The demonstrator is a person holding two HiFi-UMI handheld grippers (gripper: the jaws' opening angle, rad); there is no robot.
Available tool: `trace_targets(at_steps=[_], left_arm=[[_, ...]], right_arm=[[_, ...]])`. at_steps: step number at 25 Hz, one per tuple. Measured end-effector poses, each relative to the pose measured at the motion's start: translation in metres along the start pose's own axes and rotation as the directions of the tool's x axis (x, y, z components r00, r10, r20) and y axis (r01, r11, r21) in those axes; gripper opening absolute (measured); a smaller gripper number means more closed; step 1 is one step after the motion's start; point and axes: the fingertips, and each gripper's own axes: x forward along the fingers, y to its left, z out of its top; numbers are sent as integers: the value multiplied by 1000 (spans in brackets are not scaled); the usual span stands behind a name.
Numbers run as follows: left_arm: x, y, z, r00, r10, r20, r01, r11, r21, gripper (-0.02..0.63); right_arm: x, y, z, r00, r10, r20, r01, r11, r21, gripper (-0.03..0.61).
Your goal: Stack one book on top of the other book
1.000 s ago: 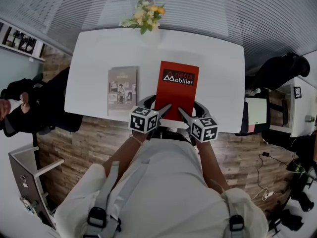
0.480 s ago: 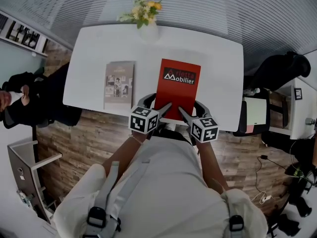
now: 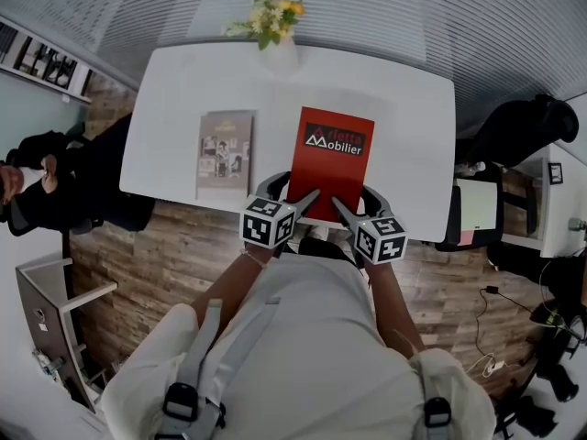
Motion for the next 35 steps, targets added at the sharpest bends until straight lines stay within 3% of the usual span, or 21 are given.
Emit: trace_targets(at_steps=[6, 22, 35], left_arm=[[-12, 27, 4, 1000, -1, 4, 1, 1000, -1, 341], [-92, 142, 16, 1000, 13, -1, -13, 1000, -9, 341], [-114, 200, 5, 999, 34, -4, -34, 999, -35, 341]], right_arm=[[22, 20, 8, 1000, -6, 3, 6, 1000, -9, 316], [108, 129, 27, 1000, 1, -5, -1, 1000, -19, 316], [159, 166, 23, 999, 19, -31, -20, 999, -35, 316]])
